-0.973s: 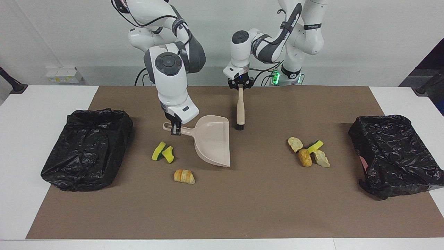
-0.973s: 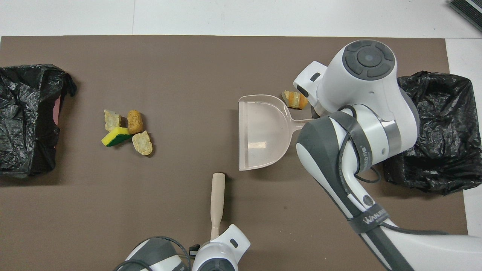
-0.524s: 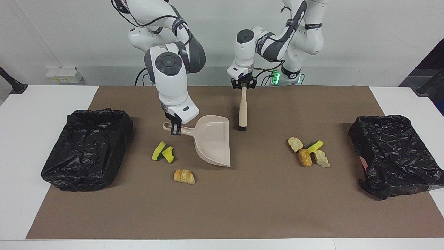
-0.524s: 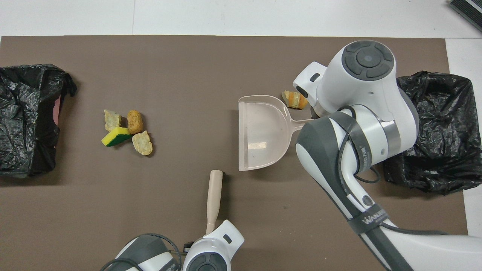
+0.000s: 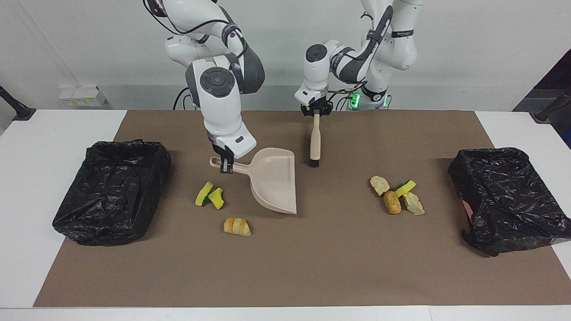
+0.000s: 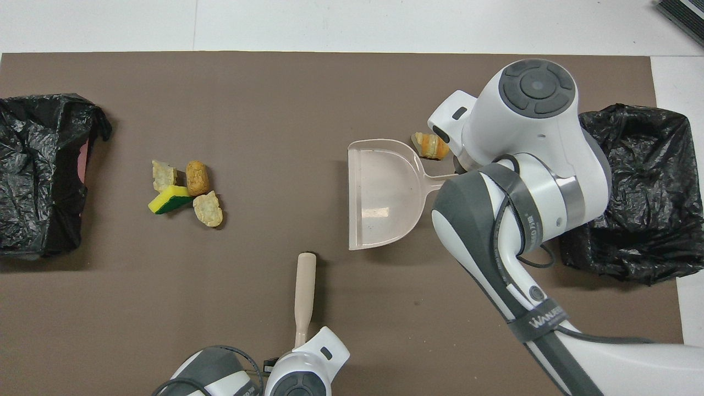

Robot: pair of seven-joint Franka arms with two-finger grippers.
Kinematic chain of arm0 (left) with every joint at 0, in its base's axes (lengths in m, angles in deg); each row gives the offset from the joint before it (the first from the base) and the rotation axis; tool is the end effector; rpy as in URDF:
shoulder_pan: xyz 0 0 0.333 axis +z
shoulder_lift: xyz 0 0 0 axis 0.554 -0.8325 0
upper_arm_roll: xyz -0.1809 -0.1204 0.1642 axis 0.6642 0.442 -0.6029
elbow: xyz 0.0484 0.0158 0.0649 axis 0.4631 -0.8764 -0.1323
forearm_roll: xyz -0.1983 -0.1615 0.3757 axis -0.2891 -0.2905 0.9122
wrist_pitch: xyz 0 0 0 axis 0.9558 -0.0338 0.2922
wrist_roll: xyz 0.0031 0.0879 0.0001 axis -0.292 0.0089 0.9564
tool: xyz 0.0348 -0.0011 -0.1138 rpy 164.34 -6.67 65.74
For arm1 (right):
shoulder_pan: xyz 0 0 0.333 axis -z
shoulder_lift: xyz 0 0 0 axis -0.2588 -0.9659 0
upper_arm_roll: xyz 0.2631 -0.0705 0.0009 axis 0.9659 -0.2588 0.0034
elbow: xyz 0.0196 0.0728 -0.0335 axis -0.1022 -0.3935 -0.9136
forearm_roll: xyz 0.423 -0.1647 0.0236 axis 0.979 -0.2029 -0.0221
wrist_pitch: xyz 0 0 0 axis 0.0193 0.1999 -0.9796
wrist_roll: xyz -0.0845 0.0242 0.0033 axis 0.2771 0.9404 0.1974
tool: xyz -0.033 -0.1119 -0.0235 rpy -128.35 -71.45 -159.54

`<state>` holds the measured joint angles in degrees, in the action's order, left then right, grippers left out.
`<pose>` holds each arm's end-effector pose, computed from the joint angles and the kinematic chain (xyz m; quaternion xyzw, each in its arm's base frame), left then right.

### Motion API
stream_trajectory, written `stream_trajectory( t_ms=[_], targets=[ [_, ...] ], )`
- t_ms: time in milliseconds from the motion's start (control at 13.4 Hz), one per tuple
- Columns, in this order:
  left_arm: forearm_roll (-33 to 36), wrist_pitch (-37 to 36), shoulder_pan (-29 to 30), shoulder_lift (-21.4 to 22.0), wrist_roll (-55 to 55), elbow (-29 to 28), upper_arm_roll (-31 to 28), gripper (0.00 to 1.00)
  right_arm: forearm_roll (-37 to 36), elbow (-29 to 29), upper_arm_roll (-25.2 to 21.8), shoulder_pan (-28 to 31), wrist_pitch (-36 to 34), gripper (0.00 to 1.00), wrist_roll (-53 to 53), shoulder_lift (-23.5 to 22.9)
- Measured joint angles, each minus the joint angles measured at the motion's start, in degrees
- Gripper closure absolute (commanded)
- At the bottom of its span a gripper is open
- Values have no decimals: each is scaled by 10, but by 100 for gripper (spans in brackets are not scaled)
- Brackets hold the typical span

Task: Sweep and dump trash in bin
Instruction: 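Hold the dustpan with the right gripper while the left gripper grasps the brush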

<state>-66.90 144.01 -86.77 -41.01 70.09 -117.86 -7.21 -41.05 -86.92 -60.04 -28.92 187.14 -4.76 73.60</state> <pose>0.2633 -0.3838 0.2247 -0.9952 0.0586 0.0584 0.0520 0.6479 0.2193 0.3965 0.7097 0.7024 -0.0541 0.0114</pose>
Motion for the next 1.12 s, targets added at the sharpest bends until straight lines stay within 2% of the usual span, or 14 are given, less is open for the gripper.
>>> stream_trajectory(
  t_ms=[599, 673, 748, 823, 898, 1122],
  targets=[
    [0, 9, 2, -7, 0, 12, -4, 0, 0, -3, 0, 0, 0, 100, 1, 1],
    [1, 9, 2, -11, 0, 17, -4, 22, 0, -10, 0, 1, 0, 100, 5, 4],
    [1, 9, 2, -14, 0, 20, -5, 65, 0, -20, 0, 1, 0, 100, 8, 8],
    [1, 9, 2, -16, 0, 22, -5, 87, 0, -30, 0, 0, 2, 100, 8, 14],
    [1, 9, 3, -18, 0, 23, -5, 100, 0, -42, 0, 0, 11, 100, 7, 21],
    [1, 9, 5, -20, 0, 23, -7, 100, 0, -82, 1, -1, 36, 100, -2, 38]
  ],
)
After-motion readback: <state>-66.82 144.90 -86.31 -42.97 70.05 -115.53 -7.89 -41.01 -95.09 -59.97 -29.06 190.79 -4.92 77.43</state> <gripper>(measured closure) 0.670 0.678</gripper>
